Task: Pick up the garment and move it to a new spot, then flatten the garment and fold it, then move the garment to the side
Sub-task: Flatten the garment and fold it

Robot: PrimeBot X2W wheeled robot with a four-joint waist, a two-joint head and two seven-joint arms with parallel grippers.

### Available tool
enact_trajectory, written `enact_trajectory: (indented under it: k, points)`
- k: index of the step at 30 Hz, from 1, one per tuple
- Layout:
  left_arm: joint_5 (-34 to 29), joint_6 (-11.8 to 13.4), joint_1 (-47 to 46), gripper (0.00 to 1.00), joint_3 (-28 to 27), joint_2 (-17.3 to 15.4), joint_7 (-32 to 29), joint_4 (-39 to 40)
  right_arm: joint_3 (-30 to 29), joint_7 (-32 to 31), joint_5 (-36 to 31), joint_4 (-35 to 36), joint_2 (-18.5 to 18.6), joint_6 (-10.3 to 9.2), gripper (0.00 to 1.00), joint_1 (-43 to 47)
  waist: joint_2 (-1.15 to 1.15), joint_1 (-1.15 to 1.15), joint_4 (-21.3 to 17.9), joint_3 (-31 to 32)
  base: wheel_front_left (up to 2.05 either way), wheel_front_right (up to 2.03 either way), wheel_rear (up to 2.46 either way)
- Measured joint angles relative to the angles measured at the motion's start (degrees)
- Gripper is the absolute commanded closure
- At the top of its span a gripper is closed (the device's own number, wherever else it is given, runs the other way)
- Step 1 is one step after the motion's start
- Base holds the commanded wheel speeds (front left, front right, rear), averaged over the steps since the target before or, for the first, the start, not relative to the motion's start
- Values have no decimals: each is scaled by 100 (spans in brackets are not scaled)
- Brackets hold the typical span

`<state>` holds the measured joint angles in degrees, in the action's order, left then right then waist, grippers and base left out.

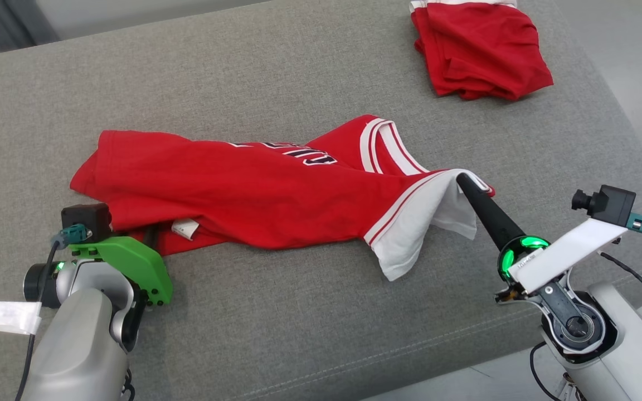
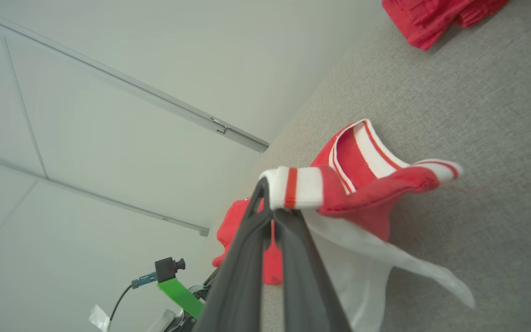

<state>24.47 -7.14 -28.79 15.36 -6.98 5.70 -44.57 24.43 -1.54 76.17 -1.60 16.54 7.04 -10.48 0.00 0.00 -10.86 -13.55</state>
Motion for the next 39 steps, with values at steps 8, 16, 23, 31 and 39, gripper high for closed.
enact_trajectory:
  k: [8,16,23,31,39]
  points:
    - [77,0,-34,100,204,-8,337,-54,33,58,-1,-58,-8,0,100,-3,0,0,56,43,0,0,0]
    - [297,0,-20,100,416,-90,647,193,0,192,9,-149,38,0,100,10,0,0,159,227,0,0,0]
    - [456,-20,266,100,701,-94,700,417,-133,350,20,-178,146,0,100,25,0,0,343,392,0,0,0]
    - [1058,-25,406,100,511,-109,805,1017,-436,689,52,-168,197,1,100,40,0,0,579,614,0,0,0]
    - [1133,-26,1202,100,1188,-191,342,714,79,220,40,-670,398,0,100,421,0,0,788,704,0,0,0]
